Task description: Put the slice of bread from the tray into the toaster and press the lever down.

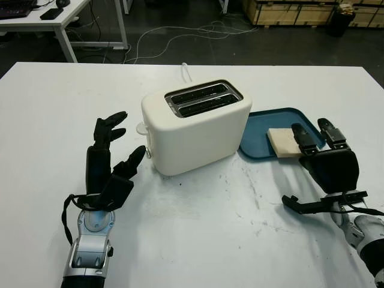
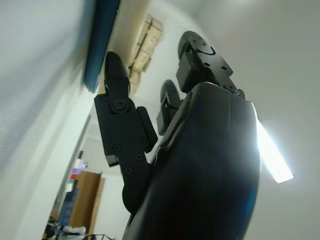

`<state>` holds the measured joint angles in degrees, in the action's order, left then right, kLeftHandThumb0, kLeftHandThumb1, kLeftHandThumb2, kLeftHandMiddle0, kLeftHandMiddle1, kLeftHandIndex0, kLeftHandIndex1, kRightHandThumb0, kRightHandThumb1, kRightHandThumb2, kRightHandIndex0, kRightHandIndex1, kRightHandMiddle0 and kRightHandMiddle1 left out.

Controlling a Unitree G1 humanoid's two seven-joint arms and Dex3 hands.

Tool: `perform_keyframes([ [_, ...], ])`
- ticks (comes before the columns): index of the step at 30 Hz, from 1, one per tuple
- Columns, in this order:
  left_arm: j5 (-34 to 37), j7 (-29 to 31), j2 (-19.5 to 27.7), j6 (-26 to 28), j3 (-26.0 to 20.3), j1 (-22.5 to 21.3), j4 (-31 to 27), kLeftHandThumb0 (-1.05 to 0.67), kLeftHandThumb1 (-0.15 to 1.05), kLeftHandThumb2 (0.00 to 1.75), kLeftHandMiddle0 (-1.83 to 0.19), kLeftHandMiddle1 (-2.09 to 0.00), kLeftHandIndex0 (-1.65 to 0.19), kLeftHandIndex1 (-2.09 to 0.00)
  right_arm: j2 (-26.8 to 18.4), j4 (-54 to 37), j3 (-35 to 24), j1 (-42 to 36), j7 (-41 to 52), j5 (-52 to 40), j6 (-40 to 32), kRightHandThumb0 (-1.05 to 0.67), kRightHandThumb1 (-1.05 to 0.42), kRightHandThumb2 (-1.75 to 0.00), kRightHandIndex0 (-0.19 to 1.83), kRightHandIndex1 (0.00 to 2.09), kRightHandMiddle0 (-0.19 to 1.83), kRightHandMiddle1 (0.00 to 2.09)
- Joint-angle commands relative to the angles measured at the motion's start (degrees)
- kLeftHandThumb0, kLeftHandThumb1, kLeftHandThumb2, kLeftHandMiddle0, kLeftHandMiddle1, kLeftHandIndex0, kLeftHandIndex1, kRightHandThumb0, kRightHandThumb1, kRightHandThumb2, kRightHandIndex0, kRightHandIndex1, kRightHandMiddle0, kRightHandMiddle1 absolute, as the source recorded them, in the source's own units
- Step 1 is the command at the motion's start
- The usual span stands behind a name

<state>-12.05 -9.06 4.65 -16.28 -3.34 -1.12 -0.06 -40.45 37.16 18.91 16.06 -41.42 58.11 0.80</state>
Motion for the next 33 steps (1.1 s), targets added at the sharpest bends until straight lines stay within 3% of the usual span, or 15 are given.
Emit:
perform_keyframes([
  [1, 0.34, -0.26, 0.17, 0.24, -0.43, -0.03, -0.84, -1.05, 0.92, 0.39, 0.00, -1.03, 0.00, -0.80, -0.57, -0.34, 0.84, -0.49, 2.81, -0.79, -0.01, -0.16, -0.92, -0.36, 0.42, 0.06, 0.39, 0.03],
  [4, 1.09, 0.06, 0.20, -0.64, -0.67, -0.22, -0.30, -1.05, 0.92, 0.39, 0.00, -1.02, 0.00, -0.79, -0.59, 0.50, 1.33, 0.16, 4.75, -1.03, 0.13, -0.28, -0.92, -0.21, 0.44, 0.05, 0.40, 0.02],
  [10, 1.07, 0.09, 0.46, -1.32, -0.94, -0.31, 0.20, -1.05, 0.92, 0.39, 0.00, -1.03, 0.00, -0.80, -0.65, 3.53, 2.12, 1.77, 6.30, -2.56, 2.17, -0.41, -0.92, -0.09, 0.45, 0.04, 0.41, 0.02],
  [17, 0.65, 0.07, 0.20, 0.06, -0.95, 0.08, -0.90, -1.05, 0.92, 0.40, 0.00, -1.05, 0.00, -0.81, -0.96, 4.88, 3.29, 3.34, 10.27, -3.33, 1.77, -0.49, -0.92, -0.11, 0.43, 0.03, 0.39, 0.00],
  [23, 0.21, -0.20, 0.18, -0.58, -0.82, 0.09, -0.64, -1.05, 0.92, 0.40, 0.00, -1.05, 0.00, -0.81, -0.38, 7.66, 3.91, 4.74, 7.48, -3.08, 2.17, -0.42, -0.92, -0.18, 0.56, 0.09, 0.49, 0.05],
  [25, 0.55, -0.09, 0.11, -0.91, -0.82, 0.03, -0.44, -1.05, 0.92, 0.39, 0.00, -1.06, 0.00, -0.82, -0.34, 9.10, 4.51, 5.36, 5.21, -2.74, 2.67, -0.41, -0.92, -0.18, 0.51, 0.98, 0.72, 0.27],
  [26, 0.74, 0.00, 0.06, -0.94, -0.83, 0.03, -0.42, -1.05, 0.92, 0.39, 0.00, -1.06, 0.00, -0.82, -0.47, 9.65, 4.98, 5.66, 4.42, -2.47, 2.88, -0.42, -0.92, -0.21, 0.48, 1.26, 0.66, 0.60],
  [27, 0.87, 0.06, 0.03, -0.95, -0.83, 0.04, -0.41, -1.05, 0.92, 0.39, 0.00, -1.06, 0.00, -0.82, -0.60, 10.08, 5.45, 5.92, 3.85, -2.27, 2.99, -0.46, -0.92, -0.31, 0.50, 1.54, 0.54, 1.06],
  [30, 0.95, 0.20, -0.01, -0.50, -0.82, 0.13, -0.69, -1.05, 0.92, 0.38, 0.00, -1.04, 0.00, -0.82, -0.91, 10.97, 6.75, 6.54, 1.28, -1.73, 3.17, -0.53, -0.92, -0.45, 0.66, 1.72, 0.43, 1.62],
  [33, 0.75, 0.13, -0.05, -0.23, -0.79, 0.17, -0.91, -1.05, 0.92, 0.39, 0.00, -1.04, 0.00, -0.81, -1.25, 10.65, 7.71, 6.90, 0.90, -1.73, 2.61, -0.56, -0.92, -0.51, 0.89, 1.74, 0.56, 1.73],
])
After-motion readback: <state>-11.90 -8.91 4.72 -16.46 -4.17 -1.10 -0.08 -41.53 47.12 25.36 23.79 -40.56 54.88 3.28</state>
